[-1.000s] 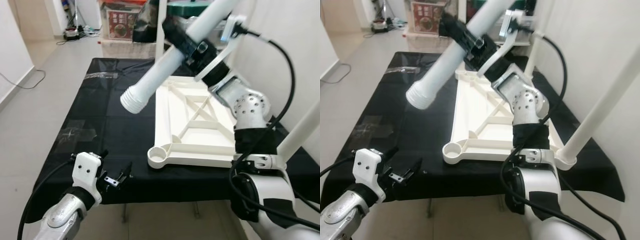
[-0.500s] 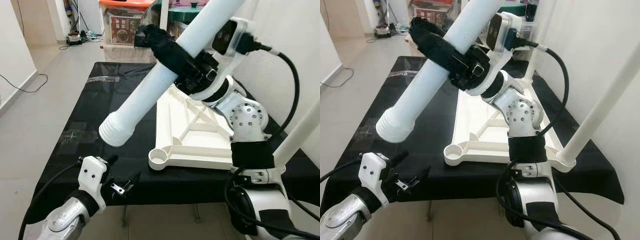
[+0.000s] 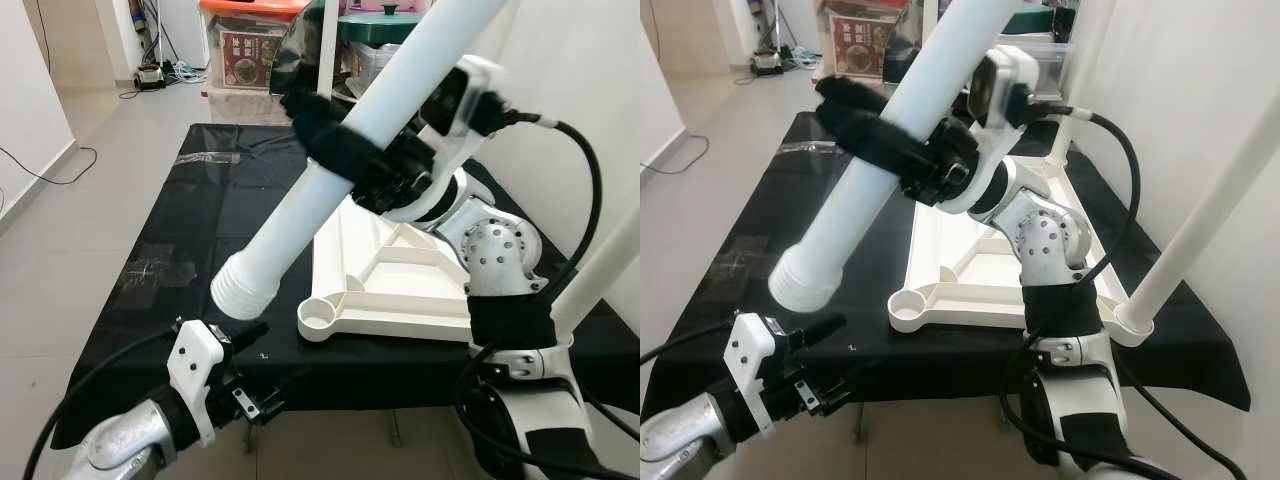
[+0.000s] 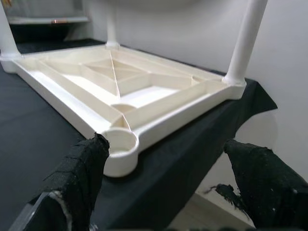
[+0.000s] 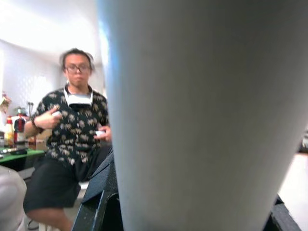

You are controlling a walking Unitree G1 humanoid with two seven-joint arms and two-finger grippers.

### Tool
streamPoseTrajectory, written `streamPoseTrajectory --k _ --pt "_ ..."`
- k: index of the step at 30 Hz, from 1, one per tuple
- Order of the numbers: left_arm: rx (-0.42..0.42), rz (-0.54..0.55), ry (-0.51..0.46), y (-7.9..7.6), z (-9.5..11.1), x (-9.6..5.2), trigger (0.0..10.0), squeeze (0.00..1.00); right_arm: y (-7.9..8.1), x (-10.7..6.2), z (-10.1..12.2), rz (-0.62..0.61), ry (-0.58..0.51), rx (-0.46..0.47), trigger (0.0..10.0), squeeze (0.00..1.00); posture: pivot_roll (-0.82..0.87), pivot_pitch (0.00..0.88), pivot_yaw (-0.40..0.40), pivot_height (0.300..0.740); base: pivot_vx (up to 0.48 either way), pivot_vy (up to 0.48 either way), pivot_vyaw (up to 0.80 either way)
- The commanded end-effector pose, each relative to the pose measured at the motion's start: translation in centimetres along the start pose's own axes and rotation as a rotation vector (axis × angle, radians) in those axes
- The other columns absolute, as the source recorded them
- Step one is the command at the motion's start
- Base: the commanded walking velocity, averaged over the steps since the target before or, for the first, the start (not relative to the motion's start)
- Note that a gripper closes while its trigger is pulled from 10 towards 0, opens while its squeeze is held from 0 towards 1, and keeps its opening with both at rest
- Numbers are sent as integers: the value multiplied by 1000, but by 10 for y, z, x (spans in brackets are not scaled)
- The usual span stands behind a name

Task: Building children table

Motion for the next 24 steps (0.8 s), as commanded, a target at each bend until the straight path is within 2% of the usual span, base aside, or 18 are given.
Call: streamPoseTrajectory --k 1,6,13,24 --pt "17 -7 6 4 5 -2 10000 0 0 -5 -4 -4 29 -9 0 0 68 0 -59 740 0 0 0" --pt "26 -12 0 4 8 -3 10000 0 1 -10 -7 -8 43 -6 0 0 66 0 -57 740 0 0 0" --pt "37 -47 0 0 13 -3 10000 0 3 -22 -18 -10 114 8 0 0 69 0 -54 740 0 0 0" --pt "71 -134 14 -8 17 6 10000 0 13 -20 -39 56 183 35 0 0 73 0 -52 740 0 0 0"
Point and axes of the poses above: a point about 5 cm out from each wrist's last joint towards the gripper, its own x axis pointing out of the wrist towards the gripper, its own z axis along the axis of the wrist's last joint, y = z × x, the point moved 4 cm from there along x, pointing out of the wrist towards the gripper, and after that the axes turned 2 degrees about -x, right-handed, at the moved point
